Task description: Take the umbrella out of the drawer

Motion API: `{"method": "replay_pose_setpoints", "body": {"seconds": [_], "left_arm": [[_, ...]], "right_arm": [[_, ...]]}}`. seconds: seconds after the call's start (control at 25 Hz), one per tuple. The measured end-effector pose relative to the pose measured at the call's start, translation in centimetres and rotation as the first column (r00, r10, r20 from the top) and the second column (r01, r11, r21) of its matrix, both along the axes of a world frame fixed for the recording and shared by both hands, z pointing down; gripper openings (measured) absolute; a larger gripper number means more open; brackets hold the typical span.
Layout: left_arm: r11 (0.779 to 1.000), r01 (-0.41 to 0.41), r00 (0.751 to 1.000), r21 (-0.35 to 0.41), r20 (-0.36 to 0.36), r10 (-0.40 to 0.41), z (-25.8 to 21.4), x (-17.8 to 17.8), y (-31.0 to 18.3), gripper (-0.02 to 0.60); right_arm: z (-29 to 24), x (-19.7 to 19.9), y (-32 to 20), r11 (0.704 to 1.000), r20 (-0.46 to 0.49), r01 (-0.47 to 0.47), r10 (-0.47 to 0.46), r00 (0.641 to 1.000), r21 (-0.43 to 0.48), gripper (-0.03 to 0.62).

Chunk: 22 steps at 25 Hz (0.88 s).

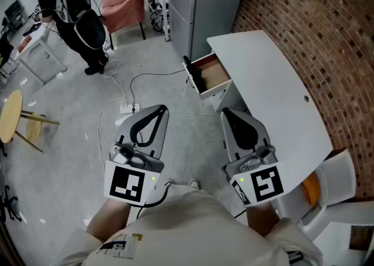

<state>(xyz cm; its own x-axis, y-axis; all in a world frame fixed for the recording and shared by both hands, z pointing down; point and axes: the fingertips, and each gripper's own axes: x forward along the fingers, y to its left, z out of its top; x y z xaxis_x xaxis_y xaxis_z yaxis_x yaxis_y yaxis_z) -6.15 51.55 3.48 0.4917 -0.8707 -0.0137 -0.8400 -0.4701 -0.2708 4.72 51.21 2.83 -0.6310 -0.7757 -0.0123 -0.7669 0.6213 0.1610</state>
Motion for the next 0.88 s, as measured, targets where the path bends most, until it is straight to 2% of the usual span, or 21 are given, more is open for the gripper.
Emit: {"method": "replay_pose_setpoints", "body": {"seconds": [0.16, 0.88], "left_arm": [[1.0, -0.002, 1.0, -0.006, -0.004, 0.002, 0.0, 0.5, 0.0, 0.008], [1.0, 0.013, 0.999, -0.023, 0.036, -0.012, 1.1, 3.6, -1.0, 0.008]], "right_arm": [[-0.3, 0.8, -0.1, 1.0, 0.056, -0.003, 0.003, 0.998, -0.011, 0.008], [1.6, 4.5, -1.6, 0.999, 0.052, -0.016, 0.018, 0.998, -0.046, 0.008]]}}
